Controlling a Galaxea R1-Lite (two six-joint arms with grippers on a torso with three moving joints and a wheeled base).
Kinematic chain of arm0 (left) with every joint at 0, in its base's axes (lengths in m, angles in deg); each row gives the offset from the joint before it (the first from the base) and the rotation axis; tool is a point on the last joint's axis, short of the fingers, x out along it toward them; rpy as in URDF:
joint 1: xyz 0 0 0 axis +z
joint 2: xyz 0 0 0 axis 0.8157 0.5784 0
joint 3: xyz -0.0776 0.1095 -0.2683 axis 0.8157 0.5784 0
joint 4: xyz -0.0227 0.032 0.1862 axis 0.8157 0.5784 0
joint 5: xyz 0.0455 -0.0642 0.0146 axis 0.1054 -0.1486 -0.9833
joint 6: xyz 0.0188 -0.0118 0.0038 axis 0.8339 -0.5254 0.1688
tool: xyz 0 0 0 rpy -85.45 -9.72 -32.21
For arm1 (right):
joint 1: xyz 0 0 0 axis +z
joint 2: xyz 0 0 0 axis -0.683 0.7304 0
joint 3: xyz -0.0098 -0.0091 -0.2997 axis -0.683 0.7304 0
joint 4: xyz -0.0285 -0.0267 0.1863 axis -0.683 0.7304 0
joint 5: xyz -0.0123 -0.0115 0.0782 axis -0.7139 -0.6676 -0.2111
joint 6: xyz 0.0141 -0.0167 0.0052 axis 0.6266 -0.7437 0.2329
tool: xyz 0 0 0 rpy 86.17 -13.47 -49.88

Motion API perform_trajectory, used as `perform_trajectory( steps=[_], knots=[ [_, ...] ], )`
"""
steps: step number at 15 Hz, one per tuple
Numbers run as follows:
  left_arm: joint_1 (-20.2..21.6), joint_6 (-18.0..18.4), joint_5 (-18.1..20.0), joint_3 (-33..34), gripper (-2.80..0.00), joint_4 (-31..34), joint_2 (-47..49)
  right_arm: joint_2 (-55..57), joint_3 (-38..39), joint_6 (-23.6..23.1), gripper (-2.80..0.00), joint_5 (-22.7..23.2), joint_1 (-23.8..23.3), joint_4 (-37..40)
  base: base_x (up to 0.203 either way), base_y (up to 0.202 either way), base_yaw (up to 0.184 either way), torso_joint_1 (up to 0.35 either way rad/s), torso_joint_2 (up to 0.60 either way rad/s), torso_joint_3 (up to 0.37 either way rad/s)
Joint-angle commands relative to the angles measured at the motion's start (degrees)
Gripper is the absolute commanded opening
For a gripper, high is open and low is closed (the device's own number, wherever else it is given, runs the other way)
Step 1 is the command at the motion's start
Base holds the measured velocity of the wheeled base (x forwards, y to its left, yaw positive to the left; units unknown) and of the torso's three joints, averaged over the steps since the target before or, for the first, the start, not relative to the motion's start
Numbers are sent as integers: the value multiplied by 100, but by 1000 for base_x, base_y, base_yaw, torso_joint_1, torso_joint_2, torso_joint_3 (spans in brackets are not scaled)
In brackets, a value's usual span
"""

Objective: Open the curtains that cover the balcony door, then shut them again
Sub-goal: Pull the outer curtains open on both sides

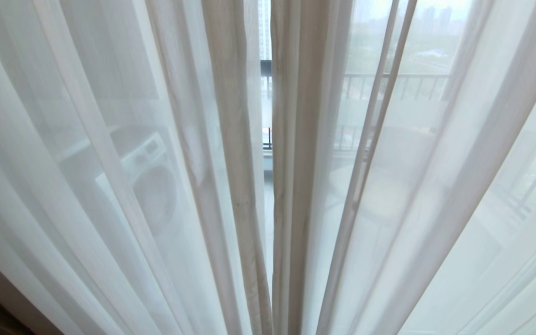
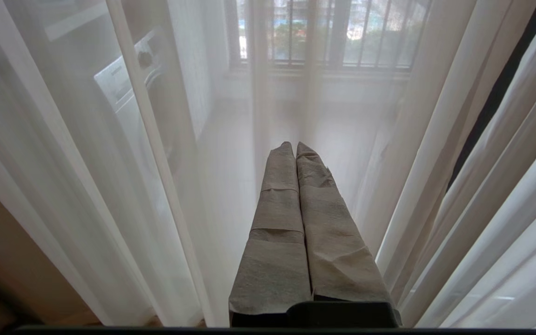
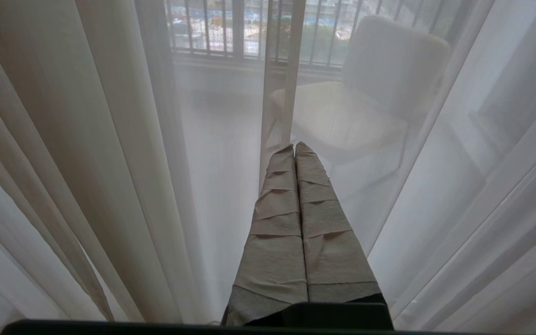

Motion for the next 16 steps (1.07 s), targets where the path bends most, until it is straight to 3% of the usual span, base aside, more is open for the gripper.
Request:
perform_trajectory(
  steps=[1,16],
  knots=[
    [-4,-1,0,0,-280,0,-2,0,0,-5,-280,0,1,-2,0,0,0,0,0,0],
    [1,14,0,0,-280,0,-2,0,0,-5,-280,0,1,-2,0,0,0,0,0,0]
  ],
)
